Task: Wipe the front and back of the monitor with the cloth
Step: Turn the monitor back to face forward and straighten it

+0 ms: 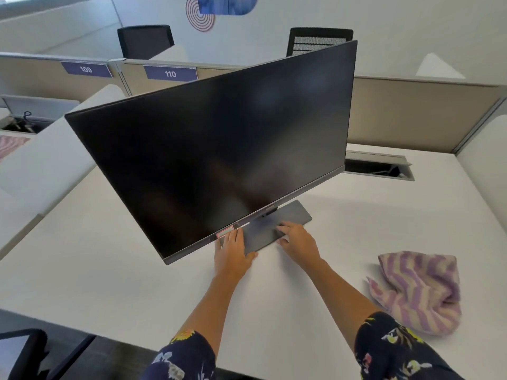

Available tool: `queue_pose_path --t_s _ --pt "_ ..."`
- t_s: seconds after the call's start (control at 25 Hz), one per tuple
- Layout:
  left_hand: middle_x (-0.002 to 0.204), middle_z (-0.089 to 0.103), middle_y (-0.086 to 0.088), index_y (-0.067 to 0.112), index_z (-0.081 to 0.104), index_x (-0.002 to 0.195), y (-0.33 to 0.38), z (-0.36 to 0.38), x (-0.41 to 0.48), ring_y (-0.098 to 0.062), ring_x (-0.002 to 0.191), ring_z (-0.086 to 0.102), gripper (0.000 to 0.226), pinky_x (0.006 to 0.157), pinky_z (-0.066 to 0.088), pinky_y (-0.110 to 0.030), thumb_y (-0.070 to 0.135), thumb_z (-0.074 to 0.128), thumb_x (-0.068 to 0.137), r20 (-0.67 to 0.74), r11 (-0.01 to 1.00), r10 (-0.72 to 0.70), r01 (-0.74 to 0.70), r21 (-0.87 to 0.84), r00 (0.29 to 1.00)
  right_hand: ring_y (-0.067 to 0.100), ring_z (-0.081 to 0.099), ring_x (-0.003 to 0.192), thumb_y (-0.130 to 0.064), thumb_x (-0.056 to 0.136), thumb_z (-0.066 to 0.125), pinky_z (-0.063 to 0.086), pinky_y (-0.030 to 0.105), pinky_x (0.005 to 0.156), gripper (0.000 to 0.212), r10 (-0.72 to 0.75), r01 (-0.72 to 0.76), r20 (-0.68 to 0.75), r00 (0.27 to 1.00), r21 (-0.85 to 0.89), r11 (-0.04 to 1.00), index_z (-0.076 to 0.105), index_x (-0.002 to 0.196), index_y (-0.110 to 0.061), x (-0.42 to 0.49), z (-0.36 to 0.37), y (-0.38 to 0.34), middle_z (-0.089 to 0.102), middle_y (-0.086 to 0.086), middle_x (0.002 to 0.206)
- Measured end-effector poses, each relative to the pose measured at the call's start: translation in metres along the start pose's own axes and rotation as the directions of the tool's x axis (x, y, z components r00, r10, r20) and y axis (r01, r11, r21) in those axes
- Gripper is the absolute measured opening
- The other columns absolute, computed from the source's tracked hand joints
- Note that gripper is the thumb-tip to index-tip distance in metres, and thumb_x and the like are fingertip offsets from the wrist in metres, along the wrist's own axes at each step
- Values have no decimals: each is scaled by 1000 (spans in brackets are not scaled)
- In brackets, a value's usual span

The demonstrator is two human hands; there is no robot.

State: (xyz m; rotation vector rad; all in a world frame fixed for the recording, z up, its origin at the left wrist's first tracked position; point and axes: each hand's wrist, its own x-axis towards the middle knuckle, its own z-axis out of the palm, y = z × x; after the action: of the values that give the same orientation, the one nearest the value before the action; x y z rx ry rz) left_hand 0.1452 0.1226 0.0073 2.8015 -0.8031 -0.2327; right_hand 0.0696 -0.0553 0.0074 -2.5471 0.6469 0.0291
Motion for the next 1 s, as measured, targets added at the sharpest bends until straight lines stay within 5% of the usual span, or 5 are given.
queue_pose_path --t_s 0.36,0.64,1.0 --pt "158 28 5 23 22 152 2 -2 14 -18 143 28 73 116 22 -36 55 51 93 44 993 114 -115 14 992 18 37 139 -35 99 54 34 31 112 44 -141 146 39 989 -176 974 50 142 -24 17 10 2 39 -3 154" --pt "162 8 9 23 12 155 -4 1 15 -9 149 8 63 120 10 -36 47 35 102 81 958 257 -265 106 963 18 38 140 -40 99 51 32 28 114 46 -122 119 -1 993 -213 970 51 142 -25 16 14 6 40 -3 154" --pt "163 6 7 22 9 156 -16 -5 30 -10 150 5 57 120 -2 -43 40 29 105 140 911 325 -350 219 935 17 42 132 -40 97 55 41 25 102 42 -108 101 -26 994 -198 975 58 135 -20 26 14 -6 50 -2 145"
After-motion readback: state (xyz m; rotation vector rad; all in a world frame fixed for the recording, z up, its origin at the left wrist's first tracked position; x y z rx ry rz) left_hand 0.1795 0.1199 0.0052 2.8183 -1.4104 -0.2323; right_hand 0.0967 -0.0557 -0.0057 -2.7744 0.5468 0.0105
